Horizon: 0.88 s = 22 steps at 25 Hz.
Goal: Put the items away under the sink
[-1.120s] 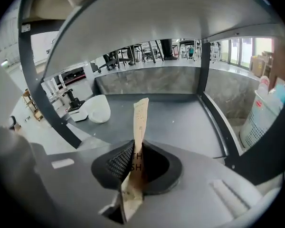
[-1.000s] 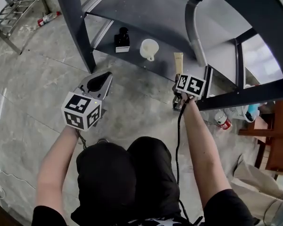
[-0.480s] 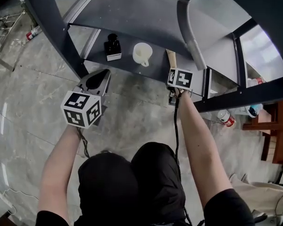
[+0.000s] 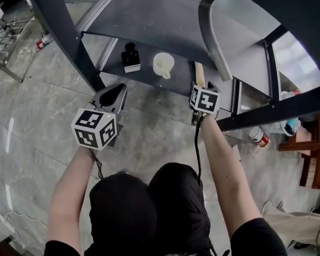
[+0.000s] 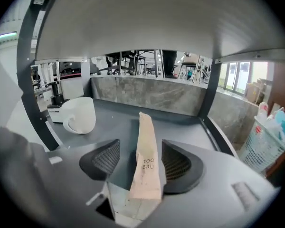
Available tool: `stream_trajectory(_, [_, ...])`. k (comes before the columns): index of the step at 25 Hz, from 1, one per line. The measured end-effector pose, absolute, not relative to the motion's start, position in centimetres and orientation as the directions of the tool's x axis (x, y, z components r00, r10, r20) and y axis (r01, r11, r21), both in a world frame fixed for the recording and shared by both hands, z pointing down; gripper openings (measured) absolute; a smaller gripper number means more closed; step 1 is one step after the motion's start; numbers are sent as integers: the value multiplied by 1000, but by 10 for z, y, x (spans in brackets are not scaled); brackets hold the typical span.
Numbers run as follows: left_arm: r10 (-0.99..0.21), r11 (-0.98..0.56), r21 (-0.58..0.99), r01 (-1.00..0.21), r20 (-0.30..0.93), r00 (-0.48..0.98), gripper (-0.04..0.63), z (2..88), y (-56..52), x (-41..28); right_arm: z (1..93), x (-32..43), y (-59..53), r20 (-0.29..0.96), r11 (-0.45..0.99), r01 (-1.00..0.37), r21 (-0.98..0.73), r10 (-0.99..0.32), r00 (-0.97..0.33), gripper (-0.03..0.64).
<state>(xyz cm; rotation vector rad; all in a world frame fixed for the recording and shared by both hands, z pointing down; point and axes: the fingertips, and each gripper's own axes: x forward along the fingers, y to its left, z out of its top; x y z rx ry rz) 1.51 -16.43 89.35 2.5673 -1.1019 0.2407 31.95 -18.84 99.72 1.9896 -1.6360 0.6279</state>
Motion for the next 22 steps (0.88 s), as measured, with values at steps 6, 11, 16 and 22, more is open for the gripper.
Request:
stream_trajectory(6, [-690,-653,212,-727,231,686,9,872,-156,20,946,296,-152,418,-162,-983,86,-890,183,52])
stream_trajectory(11, [-700,-665,142,-733,223,679,9,854,-156,21,933,233,-135,402,-61,-998,11,-914,60,3])
stream_trajectory(16, [-718,-634,146,-760,254,648,9,828,-148,2,916,171,-129,460,-14,-994,-105,-887,-36,3])
stream_trajectory(22, [-727,-618,83,-781,318,609,9,763,-120,-31,823,131,-107,435,23,-987,-158,-896,-91,3])
